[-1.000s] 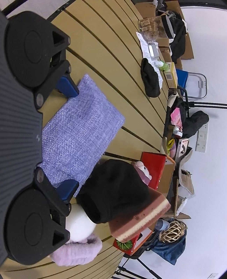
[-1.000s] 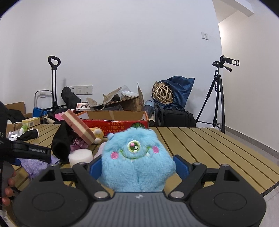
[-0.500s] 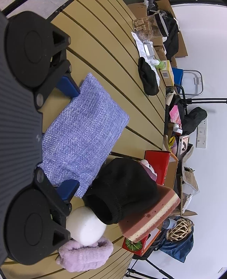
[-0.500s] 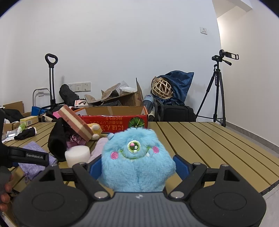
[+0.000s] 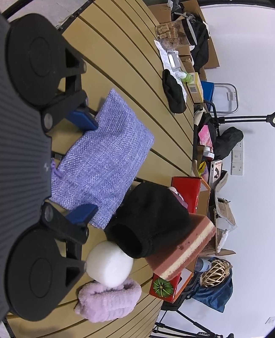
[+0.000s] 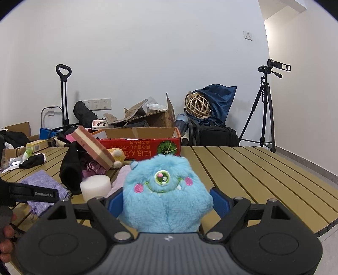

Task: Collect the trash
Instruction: 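Grasp the purple cloth bag with the left tool while the right tool holds the plush, then carry the purple bag in the left tool and plush in the right tool to the bin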

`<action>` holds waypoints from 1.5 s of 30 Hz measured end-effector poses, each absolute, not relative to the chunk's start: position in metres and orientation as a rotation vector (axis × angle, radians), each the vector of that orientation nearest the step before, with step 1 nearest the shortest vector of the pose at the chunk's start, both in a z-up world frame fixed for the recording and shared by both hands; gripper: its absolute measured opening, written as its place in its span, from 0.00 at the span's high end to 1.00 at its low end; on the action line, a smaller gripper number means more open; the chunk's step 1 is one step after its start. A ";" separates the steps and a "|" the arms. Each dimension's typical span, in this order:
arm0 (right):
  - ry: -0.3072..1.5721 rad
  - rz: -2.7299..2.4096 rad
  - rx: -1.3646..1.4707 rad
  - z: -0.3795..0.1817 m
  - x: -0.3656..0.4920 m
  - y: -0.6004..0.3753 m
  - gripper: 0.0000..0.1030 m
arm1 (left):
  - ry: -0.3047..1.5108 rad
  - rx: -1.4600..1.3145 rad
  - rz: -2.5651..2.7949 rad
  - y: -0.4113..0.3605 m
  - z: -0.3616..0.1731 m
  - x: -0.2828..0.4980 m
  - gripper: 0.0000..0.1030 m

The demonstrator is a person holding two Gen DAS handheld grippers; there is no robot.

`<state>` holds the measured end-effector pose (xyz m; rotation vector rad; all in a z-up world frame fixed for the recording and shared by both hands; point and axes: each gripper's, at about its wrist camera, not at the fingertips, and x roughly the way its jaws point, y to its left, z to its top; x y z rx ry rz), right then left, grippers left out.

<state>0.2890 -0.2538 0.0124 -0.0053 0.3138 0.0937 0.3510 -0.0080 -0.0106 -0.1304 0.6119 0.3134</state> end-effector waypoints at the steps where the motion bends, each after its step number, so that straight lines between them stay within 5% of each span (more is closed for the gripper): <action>1: 0.313 0.094 -0.005 0.013 0.289 -0.254 0.19 | 0.610 -0.131 0.313 -0.008 -0.010 0.350 0.33; 16: 0.308 0.102 -0.005 0.014 0.284 -0.255 0.19 | 0.572 -0.139 0.287 -0.008 -0.004 0.339 0.78; 45: 0.285 0.130 -0.021 0.025 0.272 -0.252 0.19 | 0.484 -0.141 0.242 0.018 0.032 0.298 0.81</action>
